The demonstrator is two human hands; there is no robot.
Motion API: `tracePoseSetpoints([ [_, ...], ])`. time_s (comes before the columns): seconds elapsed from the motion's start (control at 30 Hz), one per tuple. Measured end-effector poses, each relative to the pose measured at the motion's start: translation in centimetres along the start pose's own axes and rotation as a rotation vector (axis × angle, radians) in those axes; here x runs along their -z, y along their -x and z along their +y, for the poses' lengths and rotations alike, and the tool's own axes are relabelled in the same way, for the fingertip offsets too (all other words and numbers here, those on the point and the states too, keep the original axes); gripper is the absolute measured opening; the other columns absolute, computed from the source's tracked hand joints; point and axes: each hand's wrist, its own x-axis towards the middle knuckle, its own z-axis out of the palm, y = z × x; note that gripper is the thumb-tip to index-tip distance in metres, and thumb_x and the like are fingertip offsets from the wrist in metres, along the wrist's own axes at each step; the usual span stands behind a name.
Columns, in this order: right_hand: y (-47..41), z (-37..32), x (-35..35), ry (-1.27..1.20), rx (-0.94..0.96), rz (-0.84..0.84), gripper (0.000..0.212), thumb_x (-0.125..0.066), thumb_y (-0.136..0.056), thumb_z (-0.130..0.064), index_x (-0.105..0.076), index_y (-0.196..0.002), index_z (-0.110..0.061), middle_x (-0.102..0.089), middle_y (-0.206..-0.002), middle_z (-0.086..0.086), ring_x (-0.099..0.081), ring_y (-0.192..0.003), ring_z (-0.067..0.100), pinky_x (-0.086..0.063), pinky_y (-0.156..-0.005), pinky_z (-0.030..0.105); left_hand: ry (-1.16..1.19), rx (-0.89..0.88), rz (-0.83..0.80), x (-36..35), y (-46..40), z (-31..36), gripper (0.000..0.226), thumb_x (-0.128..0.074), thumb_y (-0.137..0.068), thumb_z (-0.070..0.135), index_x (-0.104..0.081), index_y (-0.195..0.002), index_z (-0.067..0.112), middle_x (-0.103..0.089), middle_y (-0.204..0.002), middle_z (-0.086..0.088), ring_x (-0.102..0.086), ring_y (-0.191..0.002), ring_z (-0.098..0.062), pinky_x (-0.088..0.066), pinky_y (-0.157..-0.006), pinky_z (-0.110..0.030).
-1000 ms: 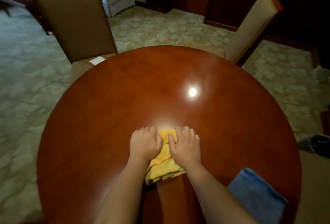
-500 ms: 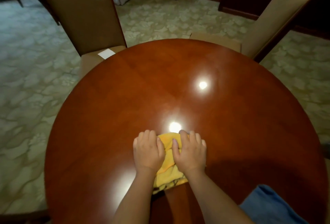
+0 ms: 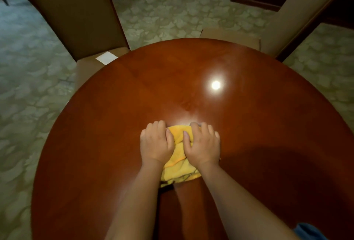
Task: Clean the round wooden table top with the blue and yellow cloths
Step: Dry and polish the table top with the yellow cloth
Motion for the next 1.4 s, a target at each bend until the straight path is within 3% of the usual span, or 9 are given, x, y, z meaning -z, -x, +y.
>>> tracePoseSetpoints([
  [0.17, -4.5, -0.5, -1.8, 0.034, -0.091, 0.047, 0.036, -0.040, -0.086, -0.043, -0.063, -0.091, -0.015, -0.058, -0.081, 0.006, -0.054, -0.075, 0.029, -0.041, -0.062, 0.036, 0.028, -0.096, -0.014, -1.7, -5.9, -1.0, 0.022, -0.031, -0.087, 0.028, -0.042, -0.074, 0.015, -0.043, -0.069, 0.000, -0.042, -0.062, -0.022, -0.032, -0.059, -0.035],
  [0.63, -16.1, 0.1, -6.0, 0.102, -0.170, 0.074, 0.038, -0.035, -0.086, -0.044, -0.060, -0.092, -0.015, -0.055, -0.080, 0.006, -0.052, -0.073, 0.029, -0.038, -0.061, 0.035, 0.096, -0.287, -0.040, -5.7, -19.4, -2.2, 0.019, -0.027, -0.086, 0.033, -0.037, -0.076, 0.019, -0.038, -0.072, 0.003, -0.044, -0.067, -0.022, -0.030, -0.060, -0.034],
  [0.97, -25.5, 2.2, -9.6, 0.167, -0.308, 0.178, 0.045, -0.032, -0.087, -0.046, -0.062, -0.097, -0.015, -0.060, -0.087, 0.009, -0.055, -0.082, 0.033, -0.041, -0.065, 0.038, 0.155, -0.376, 0.002, -10.8, -30.4, -0.6, 0.016, -0.028, -0.083, 0.033, -0.035, -0.075, 0.020, -0.054, -0.075, -0.006, -0.051, -0.071, -0.029, -0.033, -0.059, -0.037],
  [1.23, -27.1, 2.5, -9.6, 0.184, -0.288, 0.127, 0.056, -0.020, -0.086, -0.049, -0.060, -0.102, -0.014, -0.060, -0.096, 0.010, -0.054, -0.091, 0.031, -0.039, -0.072, 0.039, 0.109, -0.397, -0.019, -11.2, -31.5, -0.4, 0.023, -0.032, -0.086, 0.030, -0.046, -0.079, 0.014, -0.059, -0.080, -0.010, -0.053, -0.075, -0.032, -0.030, -0.063, -0.037],
  [1.4, -24.0, 1.8, -8.4, 0.165, -0.201, 0.035, 0.053, -0.024, -0.087, -0.049, -0.059, -0.105, -0.013, -0.059, -0.095, 0.011, -0.054, -0.088, 0.033, -0.041, -0.071, 0.040, 0.046, -0.449, -0.024, -9.1, -28.2, -1.8, 0.034, -0.025, -0.084, 0.033, -0.051, -0.077, 0.012, -0.059, -0.070, -0.007, -0.054, -0.064, -0.031, -0.029, -0.057, -0.034],
])
